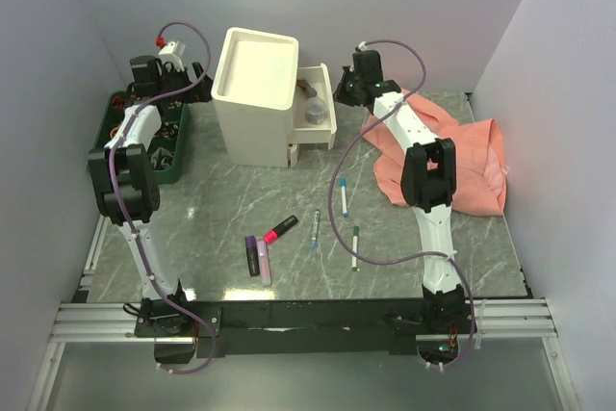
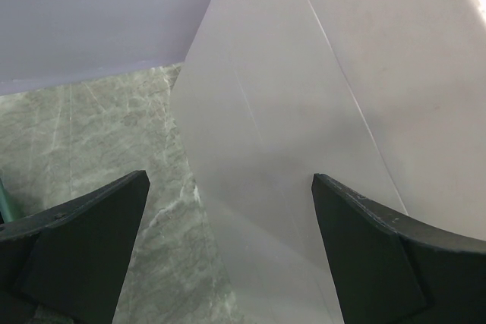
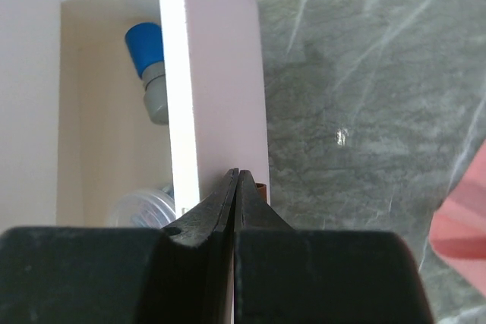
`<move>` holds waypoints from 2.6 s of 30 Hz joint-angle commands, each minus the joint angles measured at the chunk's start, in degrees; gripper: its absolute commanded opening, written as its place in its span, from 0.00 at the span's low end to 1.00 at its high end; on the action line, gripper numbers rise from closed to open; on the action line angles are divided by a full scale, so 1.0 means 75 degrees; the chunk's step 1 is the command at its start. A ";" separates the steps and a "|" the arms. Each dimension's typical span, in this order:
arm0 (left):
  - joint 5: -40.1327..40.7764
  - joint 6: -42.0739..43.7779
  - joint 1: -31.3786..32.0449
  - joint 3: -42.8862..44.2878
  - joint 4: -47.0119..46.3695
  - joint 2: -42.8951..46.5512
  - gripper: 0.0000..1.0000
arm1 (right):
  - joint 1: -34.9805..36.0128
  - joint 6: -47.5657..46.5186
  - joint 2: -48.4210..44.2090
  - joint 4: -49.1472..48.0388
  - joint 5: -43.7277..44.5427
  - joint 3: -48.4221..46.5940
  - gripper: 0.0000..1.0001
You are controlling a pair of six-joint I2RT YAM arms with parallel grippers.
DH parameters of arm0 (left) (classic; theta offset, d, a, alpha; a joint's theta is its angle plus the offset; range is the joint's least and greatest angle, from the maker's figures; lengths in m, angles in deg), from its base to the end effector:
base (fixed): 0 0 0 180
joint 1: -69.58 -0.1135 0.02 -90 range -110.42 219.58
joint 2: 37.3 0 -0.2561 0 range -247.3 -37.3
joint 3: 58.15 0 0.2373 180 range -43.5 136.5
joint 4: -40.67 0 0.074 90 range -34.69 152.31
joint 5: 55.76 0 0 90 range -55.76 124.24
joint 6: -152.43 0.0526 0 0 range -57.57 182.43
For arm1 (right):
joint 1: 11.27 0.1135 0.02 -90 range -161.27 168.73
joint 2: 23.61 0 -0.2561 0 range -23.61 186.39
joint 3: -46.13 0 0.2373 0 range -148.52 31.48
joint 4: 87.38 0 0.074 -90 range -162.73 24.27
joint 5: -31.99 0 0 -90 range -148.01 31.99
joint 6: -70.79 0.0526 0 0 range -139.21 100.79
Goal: Sort the stationery into containers
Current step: Close the drawer in the storage box, then open the drawer in the storage box.
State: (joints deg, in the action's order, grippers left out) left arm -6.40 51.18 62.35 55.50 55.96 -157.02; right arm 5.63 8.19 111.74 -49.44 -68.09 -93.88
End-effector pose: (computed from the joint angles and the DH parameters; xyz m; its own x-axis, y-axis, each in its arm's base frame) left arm 0.4894 0.0276 0.2693 -0.4532 -0.2067 -0.8671 0.4260 0.8042 -0.4144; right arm 0.5177 0.1669 0.2437 -0.6623 0.2723 -0.6980 -0.1368 0.8720 0.4700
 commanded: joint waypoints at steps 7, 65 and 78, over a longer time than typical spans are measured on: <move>-0.1132 -0.0083 0.0881 -0.0204 0.0348 0.0576 0.98 | 0.1133 0.1538 -0.0972 0.1476 0.0535 0.0636 0.00; -0.0054 0.0854 -0.0056 -0.0216 0.1039 0.0857 0.99 | -0.1223 0.0143 -0.1817 -0.1847 -0.6431 0.2490 0.49; -0.0019 0.1194 -0.0103 -0.0368 0.1250 0.0998 1.00 | -0.0860 -0.3543 -0.0457 -0.0097 -0.7000 -0.0933 0.67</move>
State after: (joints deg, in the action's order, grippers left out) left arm -5.57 58.00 61.52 51.57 65.31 -153.83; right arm -0.90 -2.63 104.90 -60.24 -120.57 -96.13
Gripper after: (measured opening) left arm 0.994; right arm 0.664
